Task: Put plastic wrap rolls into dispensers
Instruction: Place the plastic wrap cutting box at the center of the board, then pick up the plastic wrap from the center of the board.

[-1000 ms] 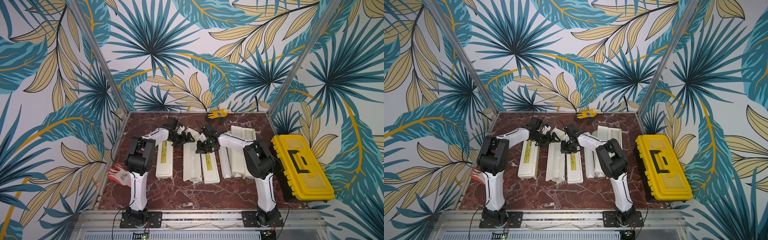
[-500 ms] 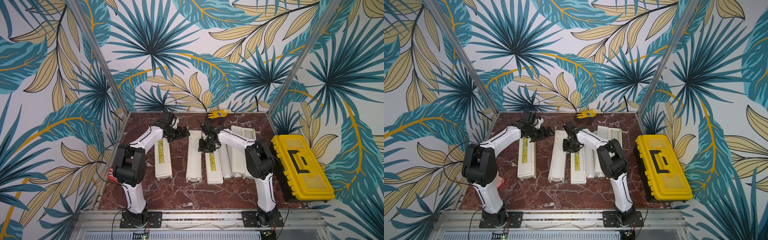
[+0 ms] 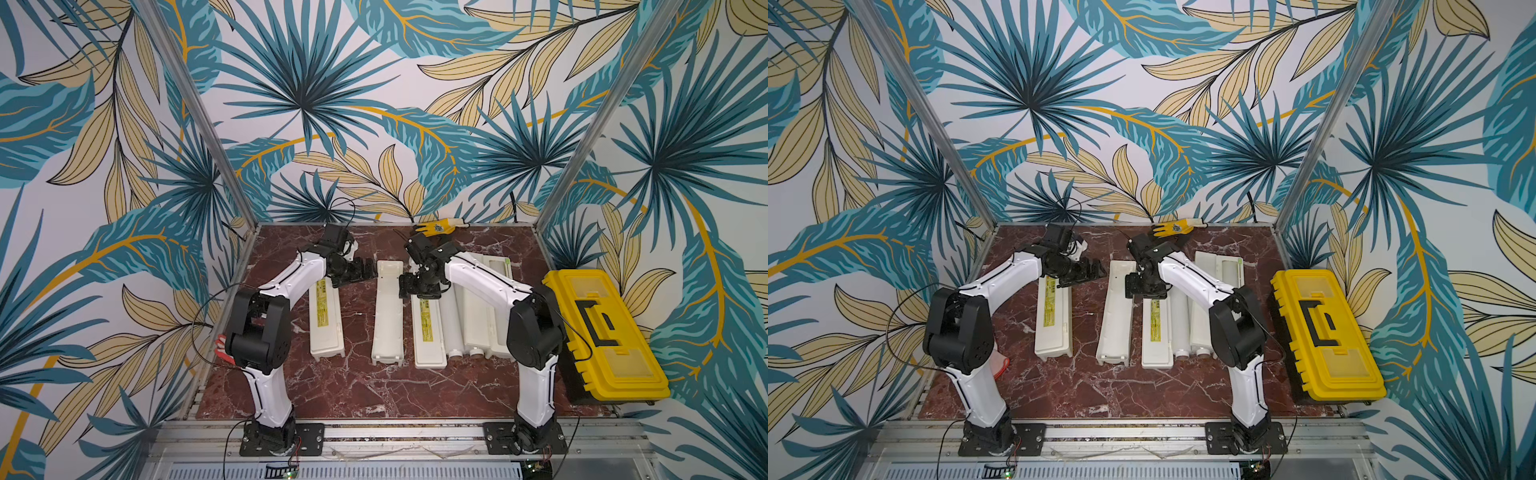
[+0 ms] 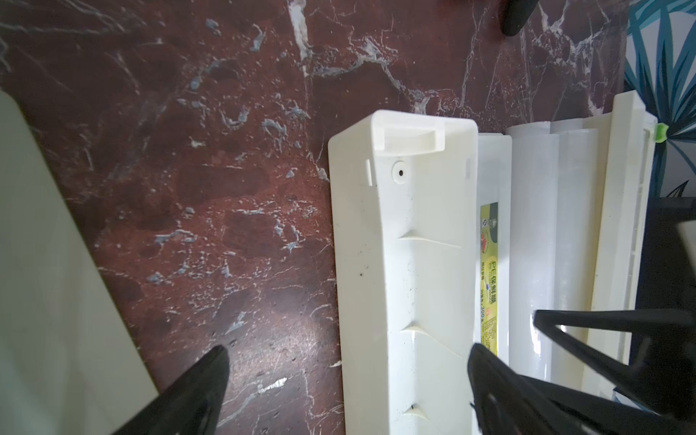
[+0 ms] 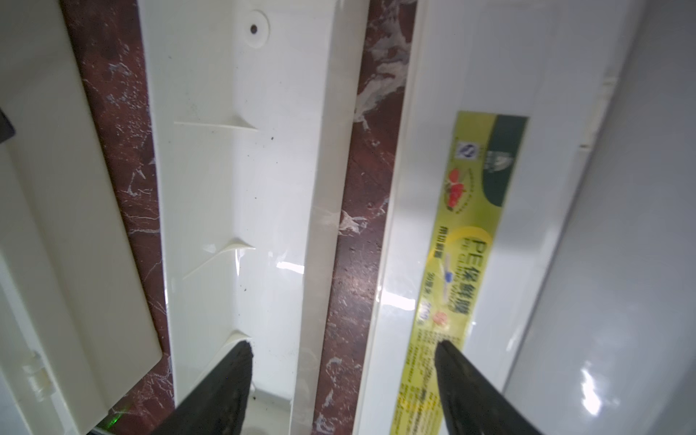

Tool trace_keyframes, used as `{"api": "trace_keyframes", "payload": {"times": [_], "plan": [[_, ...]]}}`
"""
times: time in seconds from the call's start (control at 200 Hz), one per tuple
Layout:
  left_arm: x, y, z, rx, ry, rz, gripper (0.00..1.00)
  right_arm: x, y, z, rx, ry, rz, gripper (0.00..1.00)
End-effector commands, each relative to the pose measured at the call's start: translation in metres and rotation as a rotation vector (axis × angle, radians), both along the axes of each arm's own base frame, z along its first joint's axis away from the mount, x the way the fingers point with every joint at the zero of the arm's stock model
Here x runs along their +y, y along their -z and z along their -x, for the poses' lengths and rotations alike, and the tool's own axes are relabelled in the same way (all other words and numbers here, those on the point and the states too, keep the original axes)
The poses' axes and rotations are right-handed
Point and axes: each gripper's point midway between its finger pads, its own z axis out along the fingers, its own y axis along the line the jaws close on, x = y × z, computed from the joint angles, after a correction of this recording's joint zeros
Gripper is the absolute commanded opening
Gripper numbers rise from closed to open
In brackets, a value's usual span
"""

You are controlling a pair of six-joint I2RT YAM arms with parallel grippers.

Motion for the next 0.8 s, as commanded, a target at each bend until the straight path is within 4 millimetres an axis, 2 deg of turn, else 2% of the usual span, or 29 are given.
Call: {"api": "trace_keyframes", "payload": {"times": [0.0, 0.14, 0.265, 0.551, 0.796], "plan": [[0.002, -0.019, 0.002, -0.042, 0.024, -0.005, 0.99, -0.044, -0.008, 0.007, 0.009, 0.021, 0.121, 0.77], [0.000, -0.006, 0.009, -0.005, 0.032, 0.000, 0.98, -0.084, -0.002, 0.004, 0.022, 0.092, 0.171, 0.76], [-0.003, 0.001, 0.014, 0.016, 0.039, 0.000, 0.92, -0.108, 0.018, 0.003, 0.076, 0.136, 0.170, 0.70], [-0.006, 0.002, 0.017, 0.027, 0.038, 0.004, 0.89, -0.120, 0.057, -0.005, 0.145, 0.128, 0.238, 0.59], [-0.006, 0.001, 0.018, 0.030, 0.040, 0.016, 0.88, -0.117, 0.086, -0.003, 0.222, 0.116, 0.250, 0.59]]}}
